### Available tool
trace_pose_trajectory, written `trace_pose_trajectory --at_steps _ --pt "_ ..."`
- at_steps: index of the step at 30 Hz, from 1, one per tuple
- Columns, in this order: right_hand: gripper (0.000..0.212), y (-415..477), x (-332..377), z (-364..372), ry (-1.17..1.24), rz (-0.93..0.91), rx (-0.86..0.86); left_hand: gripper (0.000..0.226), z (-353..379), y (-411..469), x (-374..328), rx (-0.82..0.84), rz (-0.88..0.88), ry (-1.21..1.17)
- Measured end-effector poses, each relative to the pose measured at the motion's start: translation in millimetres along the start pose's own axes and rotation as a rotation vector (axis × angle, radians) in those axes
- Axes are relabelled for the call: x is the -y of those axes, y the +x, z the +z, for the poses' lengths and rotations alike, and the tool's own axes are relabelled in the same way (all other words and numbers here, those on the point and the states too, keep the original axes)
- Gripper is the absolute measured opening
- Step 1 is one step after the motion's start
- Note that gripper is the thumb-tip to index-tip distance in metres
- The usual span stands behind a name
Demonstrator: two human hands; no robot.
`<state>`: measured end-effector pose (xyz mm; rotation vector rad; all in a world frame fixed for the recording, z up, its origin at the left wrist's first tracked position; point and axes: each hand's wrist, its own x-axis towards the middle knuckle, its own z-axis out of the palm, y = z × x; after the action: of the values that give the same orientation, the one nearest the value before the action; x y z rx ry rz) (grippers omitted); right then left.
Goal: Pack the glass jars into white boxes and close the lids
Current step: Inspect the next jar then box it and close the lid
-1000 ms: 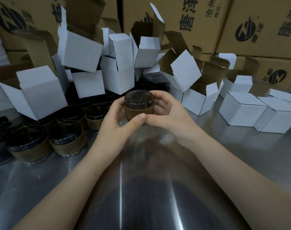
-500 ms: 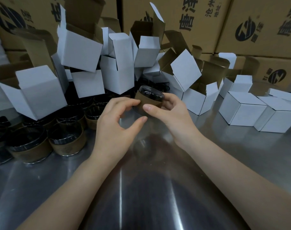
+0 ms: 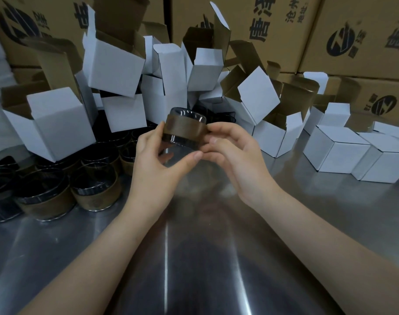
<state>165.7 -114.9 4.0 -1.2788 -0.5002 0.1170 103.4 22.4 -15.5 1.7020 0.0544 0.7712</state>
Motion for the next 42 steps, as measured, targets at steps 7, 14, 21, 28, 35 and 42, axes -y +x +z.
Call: trace_pose_trajectory --at_steps 7,14,21,28,35,42 --pt "0.023 -3 6 0 0.038 -0.024 0.088 0.037 -2 3 -3 -0.015 -0.102 -0.164" --pt "0.037 3 5 -9 -0.103 -0.057 0.043 0.017 2 5 -5 0.017 -0.286 -0.492" --pt "0.071 8 5 -18 -0.137 0.016 0.334 0.039 0 5 -2 0.143 -0.392 -0.477" --pt "0.046 6 7 -16 -0.176 0.035 0.282 0.065 -4 3 -3 0.204 -0.342 -0.415" --pt "0.046 5 12 -10 0.078 0.236 0.201 0.040 -6 4 2 0.220 -0.222 -0.361" --pt "0.041 4 8 -7 0.258 0.411 0.318 0.049 -8 6 8 0.172 -0.167 -0.387"
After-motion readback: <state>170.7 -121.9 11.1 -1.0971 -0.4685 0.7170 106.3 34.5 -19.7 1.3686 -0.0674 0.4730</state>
